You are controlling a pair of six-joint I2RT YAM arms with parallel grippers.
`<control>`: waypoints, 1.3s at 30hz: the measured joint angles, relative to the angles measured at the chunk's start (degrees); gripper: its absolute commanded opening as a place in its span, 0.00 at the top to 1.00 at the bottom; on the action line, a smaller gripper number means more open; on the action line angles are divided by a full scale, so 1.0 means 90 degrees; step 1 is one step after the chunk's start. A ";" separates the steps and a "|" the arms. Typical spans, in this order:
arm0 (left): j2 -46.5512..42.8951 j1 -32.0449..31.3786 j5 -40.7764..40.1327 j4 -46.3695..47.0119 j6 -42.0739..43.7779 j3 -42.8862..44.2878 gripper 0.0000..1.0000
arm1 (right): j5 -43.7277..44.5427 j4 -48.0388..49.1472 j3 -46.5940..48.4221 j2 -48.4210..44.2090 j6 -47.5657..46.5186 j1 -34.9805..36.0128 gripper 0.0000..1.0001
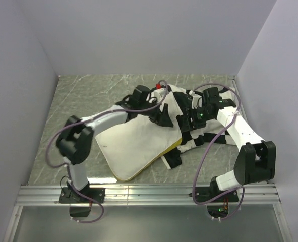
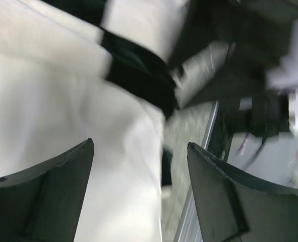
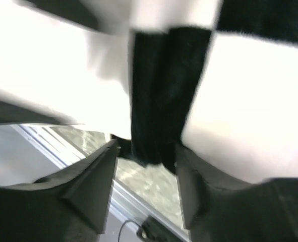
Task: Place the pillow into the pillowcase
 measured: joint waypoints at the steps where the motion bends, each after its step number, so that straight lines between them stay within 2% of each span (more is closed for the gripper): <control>1: -0.0413 0.0075 0.0010 -0.0556 0.0452 -0.0029 0.20 | 0.0044 -0.0155 0.0044 -0.0007 -0.0131 -0.0075 0.37; 4: -0.1433 0.0384 0.0112 -0.1503 0.1328 -0.0036 0.16 | 0.0260 -0.0546 0.0503 0.0002 -0.0376 -0.0262 0.37; 7: -0.1955 0.1137 -0.0032 -0.2057 0.2108 0.0209 0.16 | 0.0578 -0.0459 0.1457 0.0143 -0.0430 -0.0323 0.36; 10: -0.1477 0.1836 -0.0600 -0.2327 0.2943 0.0874 0.15 | 0.0952 -0.0070 0.2800 0.0699 -0.0335 -0.0282 0.34; 12: -0.0933 0.2045 -0.0879 -0.2378 0.3317 0.1105 0.14 | 0.1248 0.0228 0.3786 0.1314 -0.0236 -0.0172 0.34; 17: 0.0525 0.2242 -0.1256 -0.2659 0.3823 0.1287 0.12 | 0.2040 0.0702 0.5768 0.3075 0.0000 0.0325 0.23; 22: 0.0840 0.2300 -0.1348 -0.2647 0.3990 0.1073 0.12 | 0.2589 0.1156 0.6829 0.4580 0.0061 0.0838 0.18; 25: 0.0835 0.2300 -0.1343 -0.2438 0.4014 0.1039 0.19 | 0.2705 0.1333 0.6863 0.5061 0.0015 0.1100 0.18; 26: 0.0835 0.2300 -0.1333 -0.2373 0.4024 0.0986 0.29 | 0.2720 0.1358 0.6868 0.5209 -0.0007 0.1183 0.18; 28: 0.0840 0.2300 -0.1275 -0.2322 0.4056 0.0925 0.44 | 0.2727 0.1360 0.6875 0.5472 -0.0063 0.1321 0.18; 29: 0.0848 0.2302 -0.1222 -0.2327 0.4107 0.0911 0.57 | 0.2727 0.1350 0.6875 0.5525 -0.0083 0.1350 0.18; 30: 0.0855 0.2300 -0.1171 -0.2329 0.4124 0.0908 0.64 | 0.2671 0.1345 0.6839 0.5649 -0.0112 0.1433 0.19; 31: 0.0857 0.2297 -0.1088 -0.2322 0.4216 0.0906 0.71 | 0.2647 0.1331 0.6795 0.5707 -0.0136 0.1479 0.22; 32: 0.0860 0.2293 -0.1003 -0.2317 0.4299 0.0896 0.85 | 0.2620 0.1321 0.6693 0.5722 -0.0163 0.1511 0.27; 33: 0.0860 0.2283 -0.0928 -0.2293 0.4367 0.0867 0.93 | 0.2606 0.1285 0.6598 0.5722 -0.0211 0.1528 0.34; 34: 0.0857 0.2271 -0.0860 -0.2246 0.4452 0.0823 1.00 | 0.2569 0.1270 0.6518 0.5722 -0.0253 0.1525 0.49; 36: 0.0843 0.2227 -0.0770 -0.2098 0.4673 0.0665 1.00 | 0.2492 0.1246 0.6407 0.5719 -0.0330 0.1508 0.68; 37: 0.0823 0.2186 -0.0748 -0.1991 0.4794 0.0554 1.00 | 0.2426 0.1265 0.6297 0.5697 -0.0357 0.1494 0.85; 39: 0.0726 0.2118 -0.0702 -0.1838 0.5015 0.0372 1.00 | 0.2256 0.1307 0.5831 0.5496 -0.0376 0.1481 0.95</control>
